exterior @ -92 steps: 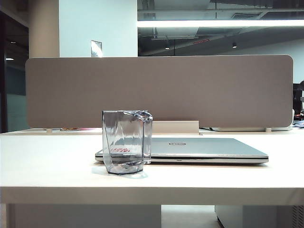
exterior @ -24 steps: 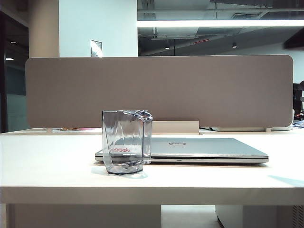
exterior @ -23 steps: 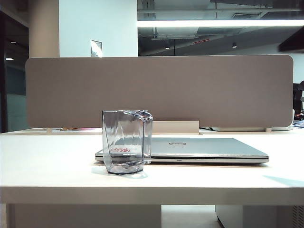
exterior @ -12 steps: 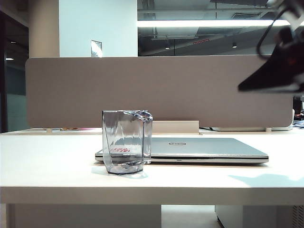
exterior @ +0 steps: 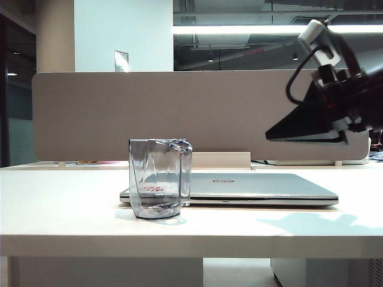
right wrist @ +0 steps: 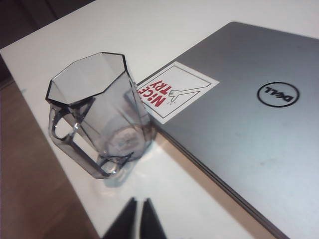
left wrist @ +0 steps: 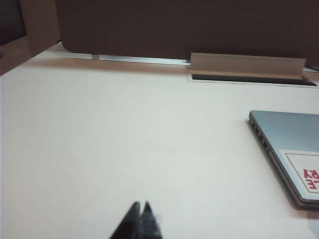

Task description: Pick up the water cup and place it on the right side of the laptop.

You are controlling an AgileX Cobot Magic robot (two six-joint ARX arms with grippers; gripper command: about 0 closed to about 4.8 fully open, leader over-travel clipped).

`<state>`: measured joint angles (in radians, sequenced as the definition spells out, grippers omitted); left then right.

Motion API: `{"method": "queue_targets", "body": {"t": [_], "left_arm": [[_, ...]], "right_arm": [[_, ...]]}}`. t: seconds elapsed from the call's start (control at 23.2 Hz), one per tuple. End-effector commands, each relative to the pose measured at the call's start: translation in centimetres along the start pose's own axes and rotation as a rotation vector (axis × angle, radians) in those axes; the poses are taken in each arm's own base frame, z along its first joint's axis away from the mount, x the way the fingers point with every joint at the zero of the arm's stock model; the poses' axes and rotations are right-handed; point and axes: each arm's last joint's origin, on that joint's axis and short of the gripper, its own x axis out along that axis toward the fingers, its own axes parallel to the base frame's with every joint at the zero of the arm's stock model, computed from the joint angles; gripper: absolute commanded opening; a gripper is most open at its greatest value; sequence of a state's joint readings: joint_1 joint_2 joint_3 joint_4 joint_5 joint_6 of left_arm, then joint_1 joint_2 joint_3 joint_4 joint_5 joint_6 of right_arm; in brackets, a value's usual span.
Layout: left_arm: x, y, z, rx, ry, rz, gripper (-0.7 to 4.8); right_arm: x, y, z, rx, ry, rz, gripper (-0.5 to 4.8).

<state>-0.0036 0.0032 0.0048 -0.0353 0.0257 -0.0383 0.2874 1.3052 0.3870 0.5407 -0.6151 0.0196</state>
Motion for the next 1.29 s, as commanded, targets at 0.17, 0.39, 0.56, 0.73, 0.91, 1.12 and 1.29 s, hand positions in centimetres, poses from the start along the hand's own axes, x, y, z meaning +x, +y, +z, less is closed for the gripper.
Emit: {"method": "queue_targets", "body": {"t": [0.17,0.39,0.56,0.73,0.91,1.12,1.29], "left_arm": [[0.0,0.0,0.2,0.001,-0.017,-0.006,-0.05],[0.0,0.0,0.2,0.001,-0.017,-0.006,-0.06],[0.0,0.0,0.2,0.002,-0.017,-0.006,-0.05],[0.0,0.0,0.2,0.002,-0.016,-0.006,-0.05],[0.0,0.0,0.2,0.002,-0.017,-0.006,-0.05],[0.0,0.0,0.2,0.002,-0.017,-0.006,-0.06],[0.0,0.0,0.2,0.002,-0.017,-0.006,-0.06]], "right_arm": [[1.2,-0.4,0.8,-0.001,0.001,0.151,1.27],[1.8,-0.4,0.8,0.006,0.015,0.197,2.41],[2.2,-0.4,0.7,0.009,0.026,0.231,2.44],[3.1,0.4,0.5,-0.012,0.034,0.272,2.44],[4.5,1.7,0.5,-0.042,0.050,0.334,2.43],[6.2,2.3,0.0,-0.086,0.074,0.233,2.43],[6.4,2.2,0.2,-0.104,0.054,0.188,2.42]]}}
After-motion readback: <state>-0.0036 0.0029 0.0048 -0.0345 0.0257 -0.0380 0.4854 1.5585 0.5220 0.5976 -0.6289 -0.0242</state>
